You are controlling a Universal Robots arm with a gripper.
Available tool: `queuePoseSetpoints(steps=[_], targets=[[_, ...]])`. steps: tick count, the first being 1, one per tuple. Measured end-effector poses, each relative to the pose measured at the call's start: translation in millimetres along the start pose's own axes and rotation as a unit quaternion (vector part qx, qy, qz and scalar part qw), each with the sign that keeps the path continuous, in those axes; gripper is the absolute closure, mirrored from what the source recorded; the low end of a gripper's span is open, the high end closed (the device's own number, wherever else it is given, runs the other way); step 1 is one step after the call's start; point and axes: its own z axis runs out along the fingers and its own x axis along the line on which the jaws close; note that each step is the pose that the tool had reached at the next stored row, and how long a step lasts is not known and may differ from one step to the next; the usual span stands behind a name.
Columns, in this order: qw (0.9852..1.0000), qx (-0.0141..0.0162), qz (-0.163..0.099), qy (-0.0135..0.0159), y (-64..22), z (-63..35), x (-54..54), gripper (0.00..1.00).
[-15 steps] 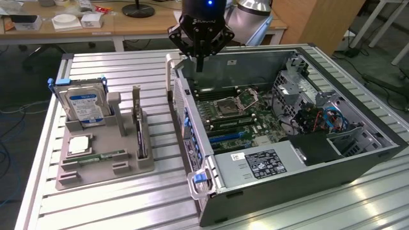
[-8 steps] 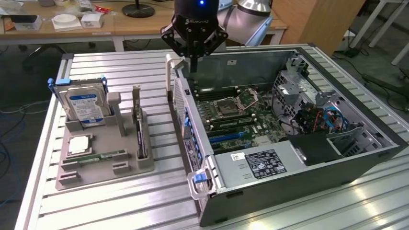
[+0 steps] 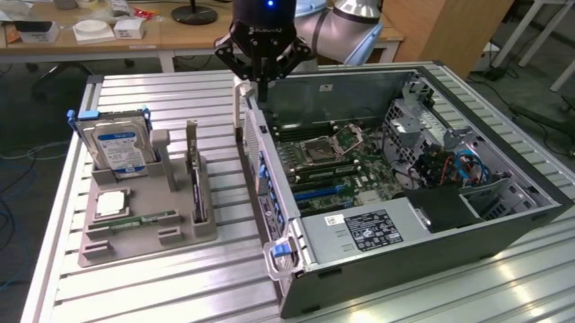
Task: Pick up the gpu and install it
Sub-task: 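Reach for the gpu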
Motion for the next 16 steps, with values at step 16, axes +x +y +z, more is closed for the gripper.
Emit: queuePoseSetpoints(steps=[16], targets=[[1.0, 0.0, 0.0, 0.0, -1.7, -0.5, 23.0, 0.9]])
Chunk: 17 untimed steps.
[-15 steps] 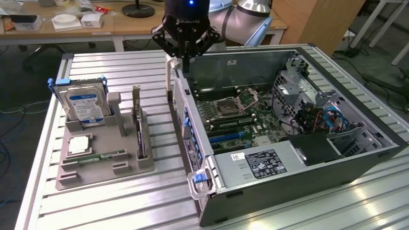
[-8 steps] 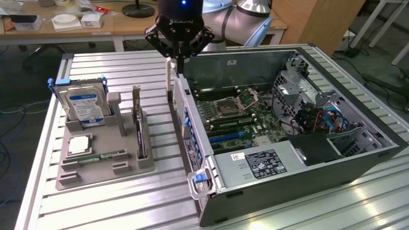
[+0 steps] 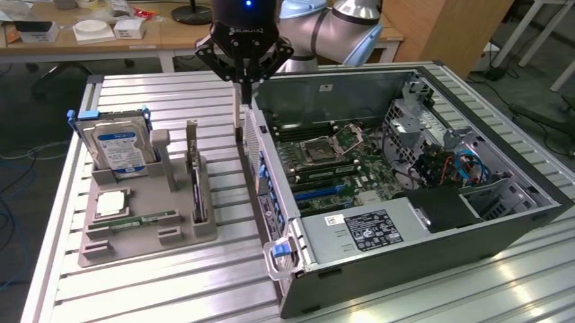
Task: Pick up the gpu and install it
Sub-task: 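Reach for the gpu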
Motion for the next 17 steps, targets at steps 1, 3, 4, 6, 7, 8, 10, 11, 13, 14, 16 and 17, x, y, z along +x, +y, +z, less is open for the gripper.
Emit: queuePoseSetpoints(steps=[1, 3, 4, 6, 7, 8, 10, 11, 13, 14, 16, 17], targets=[[1.0, 0.0, 0.0, 0.0, -0.1, 0.0, 1.2, 0.9], [1.0, 0.0, 0.0, 0.0, -0.3, -0.1, 3.9, 0.9], [1.0, 0.0, 0.0, 0.0, -0.4, -0.1, 5.4, 0.9], [1.0, 0.0, 0.0, 0.0, -0.7, -0.2, 9.1, 0.9], [1.0, 0.0, 0.0, 0.0, -0.8, -0.2, 10.7, 0.9], [1.0, 0.0, 0.0, 0.0, -0.9, -0.2, 12.2, 0.9], [1.0, 0.0, 0.0, 0.0, -1.2, -0.3, 15.4, 0.9], [1.0, 0.0, 0.0, 0.0, -1.3, -0.3, 17.0, 0.9], [1.0, 0.0, 0.0, 0.0, -1.5, -0.3, 20.0, 0.9], [1.0, 0.0, 0.0, 0.0, -1.6, -0.3, 21.5, 0.9], [1.0, 0.0, 0.0, -0.0001, -1.9, -0.3, 24.8, 0.9], [1.0, 0.0, 0.0, 0.0, -2.0, -0.4, 26.5, 0.9]])
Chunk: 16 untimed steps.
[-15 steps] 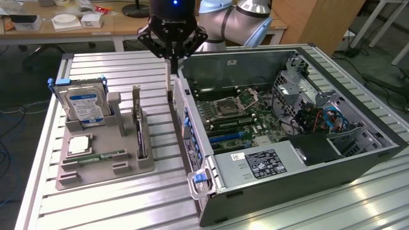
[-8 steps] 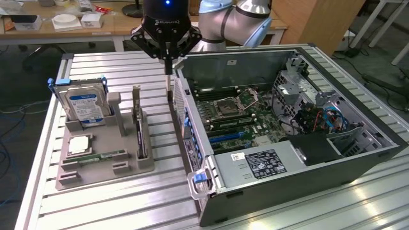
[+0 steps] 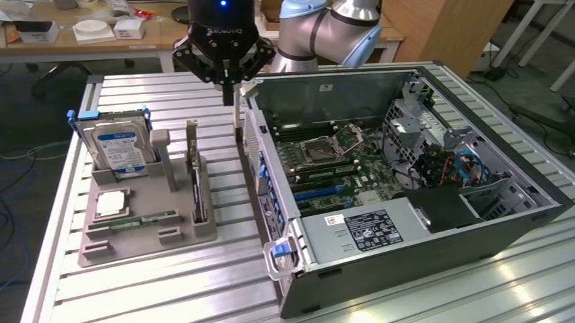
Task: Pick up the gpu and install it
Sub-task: 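Reach for the gpu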
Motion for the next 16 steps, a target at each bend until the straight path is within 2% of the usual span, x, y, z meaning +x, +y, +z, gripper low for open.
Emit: queuePoseSetpoints(steps=[16], targets=[[1.0, 0.0, 0.0, 0.0, -1.9, 0.1, 24.7, 0.9]])
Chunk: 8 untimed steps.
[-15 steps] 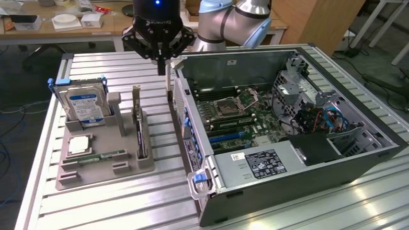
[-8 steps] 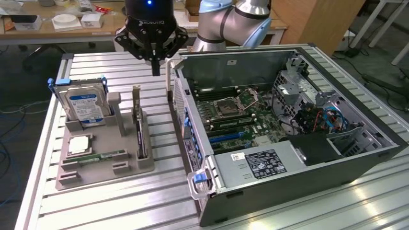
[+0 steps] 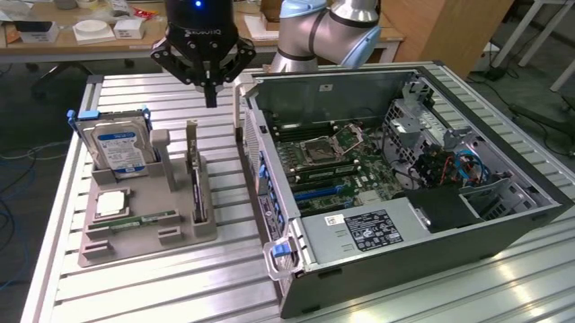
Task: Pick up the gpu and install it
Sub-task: 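Reach for the gpu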
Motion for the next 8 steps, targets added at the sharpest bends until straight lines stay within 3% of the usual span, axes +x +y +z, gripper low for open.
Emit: queuePoseSetpoints(steps=[8], targets=[[1.0, 0.0, 0.0, 0.0001, -1.5, 0.0, 16.1, 0.9]])
